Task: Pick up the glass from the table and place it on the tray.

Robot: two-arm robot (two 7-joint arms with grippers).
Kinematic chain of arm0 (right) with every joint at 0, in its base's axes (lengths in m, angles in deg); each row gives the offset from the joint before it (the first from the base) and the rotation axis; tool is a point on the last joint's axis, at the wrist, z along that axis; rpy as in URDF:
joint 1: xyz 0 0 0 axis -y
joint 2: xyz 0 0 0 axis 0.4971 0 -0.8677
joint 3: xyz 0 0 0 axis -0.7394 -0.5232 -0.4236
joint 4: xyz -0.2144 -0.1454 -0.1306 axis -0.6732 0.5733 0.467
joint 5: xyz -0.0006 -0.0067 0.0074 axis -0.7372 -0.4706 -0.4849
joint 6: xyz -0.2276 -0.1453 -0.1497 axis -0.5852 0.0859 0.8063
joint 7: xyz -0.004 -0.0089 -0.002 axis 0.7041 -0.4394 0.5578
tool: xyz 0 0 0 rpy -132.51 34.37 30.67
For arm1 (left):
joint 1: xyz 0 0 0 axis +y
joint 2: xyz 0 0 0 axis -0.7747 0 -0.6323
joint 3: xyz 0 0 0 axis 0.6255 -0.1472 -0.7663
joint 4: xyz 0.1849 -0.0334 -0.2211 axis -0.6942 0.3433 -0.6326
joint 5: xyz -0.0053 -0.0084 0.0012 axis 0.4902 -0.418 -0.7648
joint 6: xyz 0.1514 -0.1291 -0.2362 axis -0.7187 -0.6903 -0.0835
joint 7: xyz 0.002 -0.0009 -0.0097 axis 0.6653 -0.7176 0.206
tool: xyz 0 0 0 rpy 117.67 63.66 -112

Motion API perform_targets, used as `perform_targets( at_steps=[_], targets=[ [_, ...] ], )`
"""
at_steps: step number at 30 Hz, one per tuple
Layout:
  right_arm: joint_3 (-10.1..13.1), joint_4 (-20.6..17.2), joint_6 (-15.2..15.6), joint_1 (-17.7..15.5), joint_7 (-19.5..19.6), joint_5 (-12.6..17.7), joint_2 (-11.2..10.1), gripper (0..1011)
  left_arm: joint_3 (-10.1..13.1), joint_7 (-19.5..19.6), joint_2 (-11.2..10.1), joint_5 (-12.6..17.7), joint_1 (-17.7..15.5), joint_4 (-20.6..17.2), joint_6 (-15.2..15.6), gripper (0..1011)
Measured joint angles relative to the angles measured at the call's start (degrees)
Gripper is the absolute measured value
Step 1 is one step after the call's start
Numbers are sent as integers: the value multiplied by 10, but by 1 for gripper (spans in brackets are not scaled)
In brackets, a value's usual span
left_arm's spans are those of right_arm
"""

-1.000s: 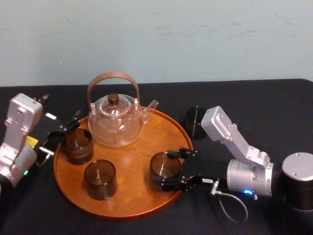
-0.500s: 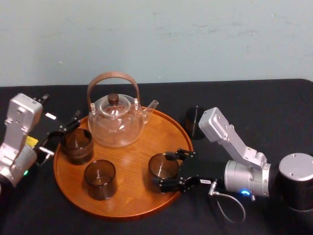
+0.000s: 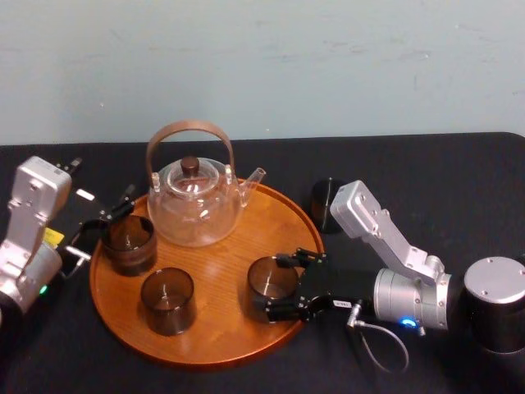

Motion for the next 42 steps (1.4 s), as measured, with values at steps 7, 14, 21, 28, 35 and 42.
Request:
perform_targets(
  at_steps=[7,14,21,28,35,42],
  targets=[
    [0,0,0,0,0,0,0,905,0,0,0,0,0,0,0,1001],
    [0,-1,1,0,0,1,0,953,0,0,0,0,0,0,0,1002],
    [0,-1,1,-1,0,1,0,1002,0,0,0,0,0,0,0,1001],
    [1,-1,2,-1,0,2,0,1002,0,0,0,0,0,0,0,1001],
    [1,-1,2,-1,-1,2,0,1002,0,0,0,0,0,0,0,1001],
    [10,-7,-1,-8,-12,14,-14,1002,0,0,0,0,0,0,0,1001]
  ],
)
